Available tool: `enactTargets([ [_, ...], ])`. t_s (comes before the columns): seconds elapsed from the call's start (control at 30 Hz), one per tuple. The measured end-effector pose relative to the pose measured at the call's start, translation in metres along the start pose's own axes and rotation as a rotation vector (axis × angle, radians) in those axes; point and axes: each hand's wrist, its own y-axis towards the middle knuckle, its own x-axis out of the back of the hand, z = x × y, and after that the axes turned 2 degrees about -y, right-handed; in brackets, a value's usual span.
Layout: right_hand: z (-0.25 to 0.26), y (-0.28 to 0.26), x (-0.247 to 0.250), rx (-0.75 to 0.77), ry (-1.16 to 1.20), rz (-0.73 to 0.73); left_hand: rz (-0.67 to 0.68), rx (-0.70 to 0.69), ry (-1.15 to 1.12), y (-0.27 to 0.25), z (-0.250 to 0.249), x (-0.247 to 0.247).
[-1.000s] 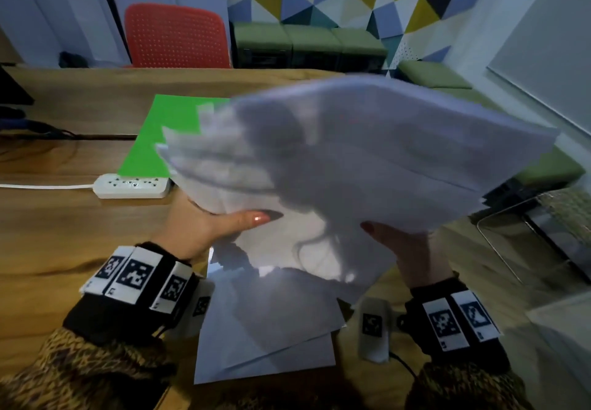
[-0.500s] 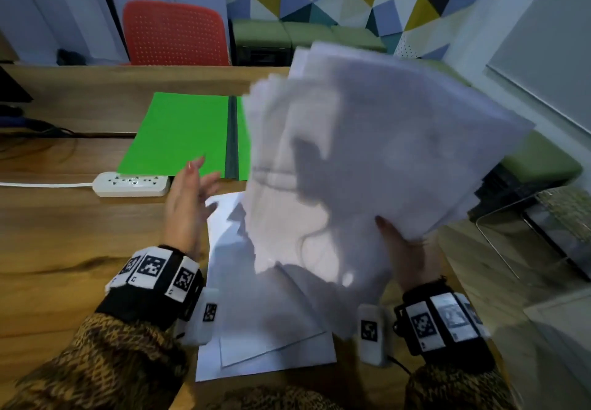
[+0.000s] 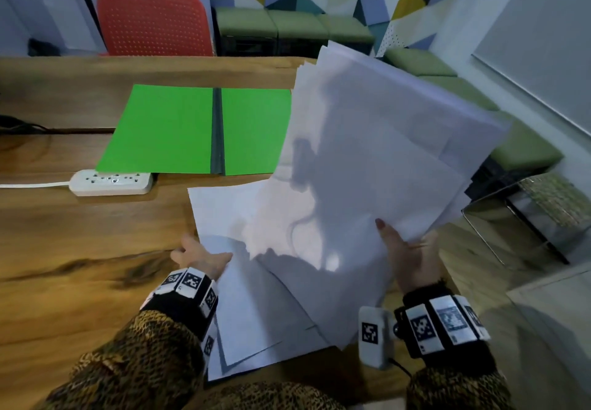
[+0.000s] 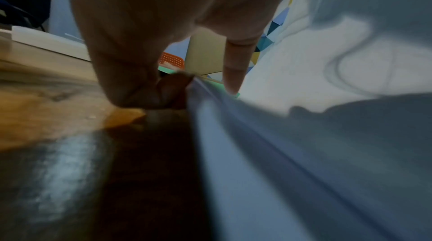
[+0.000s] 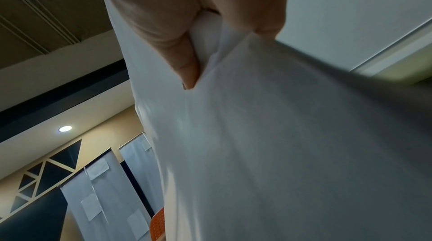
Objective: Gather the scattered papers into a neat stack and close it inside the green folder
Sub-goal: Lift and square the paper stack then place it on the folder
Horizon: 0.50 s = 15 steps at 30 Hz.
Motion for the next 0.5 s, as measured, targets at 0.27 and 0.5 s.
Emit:
enactTargets([
  [0.27,-0.002,0.003,0.002,-0.017,0.013,-0.012,-0.034,-0.211,-0.047,-0.005,-0.007,0.015],
  [0.5,0.010,0.014,0.007,-0.103,0.150,0.108,0.078,-0.452,-0.649,0.020,-0.030,0.066],
])
